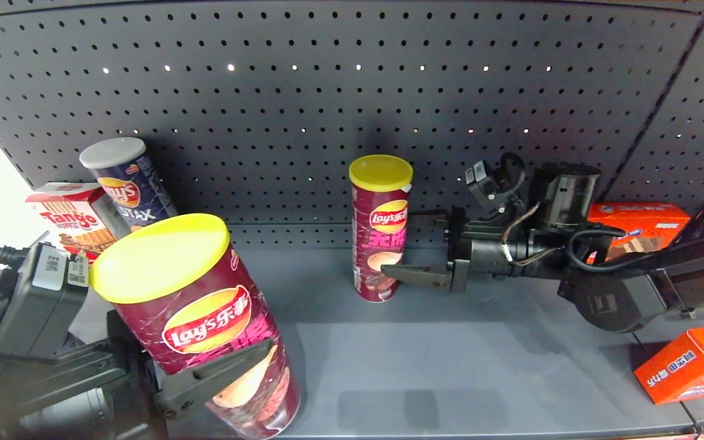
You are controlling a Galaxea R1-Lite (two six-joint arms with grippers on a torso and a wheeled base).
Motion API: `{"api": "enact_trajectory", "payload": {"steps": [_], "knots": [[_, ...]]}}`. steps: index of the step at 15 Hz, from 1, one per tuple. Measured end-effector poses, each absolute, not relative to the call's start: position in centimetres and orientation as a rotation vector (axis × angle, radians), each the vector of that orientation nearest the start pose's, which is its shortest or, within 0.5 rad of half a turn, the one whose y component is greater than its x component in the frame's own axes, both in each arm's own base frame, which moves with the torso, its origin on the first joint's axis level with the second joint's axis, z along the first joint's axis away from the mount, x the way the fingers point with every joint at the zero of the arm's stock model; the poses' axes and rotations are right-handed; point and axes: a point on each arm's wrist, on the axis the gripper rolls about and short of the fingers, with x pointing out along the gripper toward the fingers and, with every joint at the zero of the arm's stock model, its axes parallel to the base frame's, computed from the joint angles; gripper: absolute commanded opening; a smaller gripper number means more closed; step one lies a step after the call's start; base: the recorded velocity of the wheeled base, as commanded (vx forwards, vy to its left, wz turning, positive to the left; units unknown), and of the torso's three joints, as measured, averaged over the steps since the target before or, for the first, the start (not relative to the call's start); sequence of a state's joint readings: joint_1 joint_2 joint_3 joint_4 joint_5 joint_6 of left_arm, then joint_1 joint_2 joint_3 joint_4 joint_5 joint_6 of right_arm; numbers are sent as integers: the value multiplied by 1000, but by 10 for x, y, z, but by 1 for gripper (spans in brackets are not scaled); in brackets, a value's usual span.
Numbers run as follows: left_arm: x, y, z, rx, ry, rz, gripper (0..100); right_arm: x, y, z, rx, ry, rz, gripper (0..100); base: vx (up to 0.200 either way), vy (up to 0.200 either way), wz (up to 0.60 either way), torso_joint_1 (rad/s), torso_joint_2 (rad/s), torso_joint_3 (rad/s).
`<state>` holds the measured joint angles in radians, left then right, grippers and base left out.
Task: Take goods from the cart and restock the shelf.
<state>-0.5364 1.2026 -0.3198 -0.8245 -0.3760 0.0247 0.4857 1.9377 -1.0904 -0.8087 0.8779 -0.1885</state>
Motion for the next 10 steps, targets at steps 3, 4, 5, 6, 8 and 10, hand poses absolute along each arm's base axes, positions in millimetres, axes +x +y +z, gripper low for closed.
{"api": "enact_trajectory", "payload": {"steps": [3, 4, 5, 6, 8, 10], "knots": [[135, -90, 187, 28, 49, -910, 0, 333, 194, 182, -144, -56, 1359, 100, 0, 0, 0, 0, 0, 0], [135, -90, 187, 27, 50, -910, 0, 336, 196, 178, -143, -48, 1360, 100, 0, 0, 0, 0, 0, 0], [135, -90, 187, 27, 50, -908, 0, 340, 199, 173, -142, -41, 1362, 100, 0, 0, 0, 0, 0, 0], [135, -90, 187, 28, 50, -907, 0, 343, 201, 170, -141, -36, 1363, 100, 0, 0, 0, 0, 0, 0], [135, -89, 187, 28, 51, -906, 0, 349, 204, 164, -140, -29, 1361, 100, 0, 0, 0, 0, 0, 0], [135, -89, 186, 28, 51, -905, 0, 352, 207, 159, -141, -28, 1364, 0, 0, 0, 0, 0, 0, 0]]}}
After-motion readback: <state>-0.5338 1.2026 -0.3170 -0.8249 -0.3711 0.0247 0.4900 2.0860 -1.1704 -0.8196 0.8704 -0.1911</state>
